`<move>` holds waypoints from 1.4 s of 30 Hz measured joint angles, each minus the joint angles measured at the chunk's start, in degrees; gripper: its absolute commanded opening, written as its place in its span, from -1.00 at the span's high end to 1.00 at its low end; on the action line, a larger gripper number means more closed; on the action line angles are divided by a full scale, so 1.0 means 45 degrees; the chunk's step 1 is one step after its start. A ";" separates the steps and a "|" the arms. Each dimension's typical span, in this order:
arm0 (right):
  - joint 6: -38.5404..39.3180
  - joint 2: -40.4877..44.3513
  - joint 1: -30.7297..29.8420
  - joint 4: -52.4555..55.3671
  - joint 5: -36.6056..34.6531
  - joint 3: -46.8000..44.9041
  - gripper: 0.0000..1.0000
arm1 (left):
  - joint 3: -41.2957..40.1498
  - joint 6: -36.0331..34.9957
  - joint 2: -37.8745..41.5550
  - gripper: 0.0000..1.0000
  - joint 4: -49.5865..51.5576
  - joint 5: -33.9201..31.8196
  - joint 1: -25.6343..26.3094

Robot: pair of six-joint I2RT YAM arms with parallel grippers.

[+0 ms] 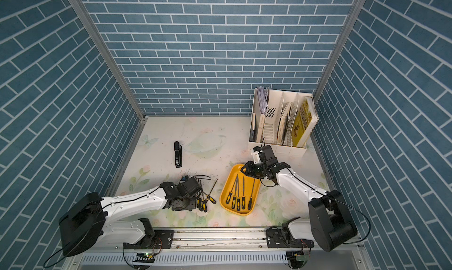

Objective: Put the file tool into the storage box
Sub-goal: Pick up the file tool from the center of the board.

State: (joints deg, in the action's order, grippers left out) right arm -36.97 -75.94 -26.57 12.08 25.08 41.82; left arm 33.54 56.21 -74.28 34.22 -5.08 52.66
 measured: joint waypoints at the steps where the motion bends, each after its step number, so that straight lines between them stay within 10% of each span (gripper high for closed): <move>1: 0.0000 0.0000 0.0000 0.0000 0.0000 0.0000 0.31 | 0.0019 -0.0131 -0.0049 0.23 -0.0039 -0.0005 -0.0063; 10: 0.0078 0.0015 0.0000 -0.0005 0.0019 -0.0005 0.31 | 0.0189 -0.1064 -0.0233 1.00 -0.0306 0.0248 -0.0792; 26: 0.0044 0.0588 -0.0602 -0.1423 0.1370 -0.0068 -0.01 | 0.1171 -0.1579 0.4294 1.00 0.0335 0.2735 -0.0763; 42: -0.0884 -0.0646 -0.3366 -0.3614 0.1729 0.0374 -0.02 | 0.2176 -0.1695 0.2560 1.00 -0.1404 0.4056 0.0801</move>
State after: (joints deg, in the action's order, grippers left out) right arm -40.95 -78.85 -41.71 -4.19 32.86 43.51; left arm 43.33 48.58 -62.76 27.90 13.17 56.27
